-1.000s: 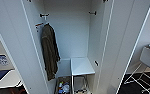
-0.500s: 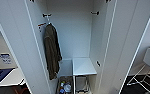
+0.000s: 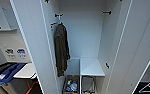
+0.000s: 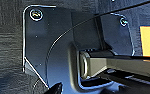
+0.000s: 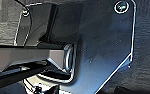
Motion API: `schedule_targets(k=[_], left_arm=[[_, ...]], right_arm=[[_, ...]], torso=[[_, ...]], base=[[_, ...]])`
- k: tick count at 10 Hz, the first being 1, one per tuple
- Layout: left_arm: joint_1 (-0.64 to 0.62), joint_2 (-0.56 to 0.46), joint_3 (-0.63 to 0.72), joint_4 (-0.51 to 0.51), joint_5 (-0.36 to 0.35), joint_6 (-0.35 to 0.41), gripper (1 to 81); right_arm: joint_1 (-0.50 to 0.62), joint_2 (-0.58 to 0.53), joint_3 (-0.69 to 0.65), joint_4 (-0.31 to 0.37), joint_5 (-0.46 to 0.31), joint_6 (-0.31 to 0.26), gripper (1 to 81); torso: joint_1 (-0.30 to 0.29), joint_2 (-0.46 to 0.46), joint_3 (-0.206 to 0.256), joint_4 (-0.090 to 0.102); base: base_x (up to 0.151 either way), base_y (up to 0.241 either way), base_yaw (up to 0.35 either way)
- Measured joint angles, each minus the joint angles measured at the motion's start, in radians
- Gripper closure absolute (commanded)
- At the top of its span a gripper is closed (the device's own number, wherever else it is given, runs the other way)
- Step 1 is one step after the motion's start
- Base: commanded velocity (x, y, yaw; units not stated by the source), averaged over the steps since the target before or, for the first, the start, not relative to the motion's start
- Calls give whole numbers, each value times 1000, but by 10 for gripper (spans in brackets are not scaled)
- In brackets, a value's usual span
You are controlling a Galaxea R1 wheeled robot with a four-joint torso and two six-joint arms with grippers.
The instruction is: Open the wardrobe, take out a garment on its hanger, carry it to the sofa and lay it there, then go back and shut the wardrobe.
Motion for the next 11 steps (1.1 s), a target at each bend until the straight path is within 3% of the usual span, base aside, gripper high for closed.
schedule_targets(k=[8, 11], left_arm=[[-1, -2, 0, 0, -1, 0, 10], [6, -1, 0, 0, -1, 0, 10]], right_arm=[[-3, 1, 0, 3, -3, 0, 10], [-12, 13, -3, 3, -6, 1, 10]], torso=[[0, 0, 0, 0], [-2, -1, 0, 0]], base=[[0, 0, 0], [91, 0, 0]])
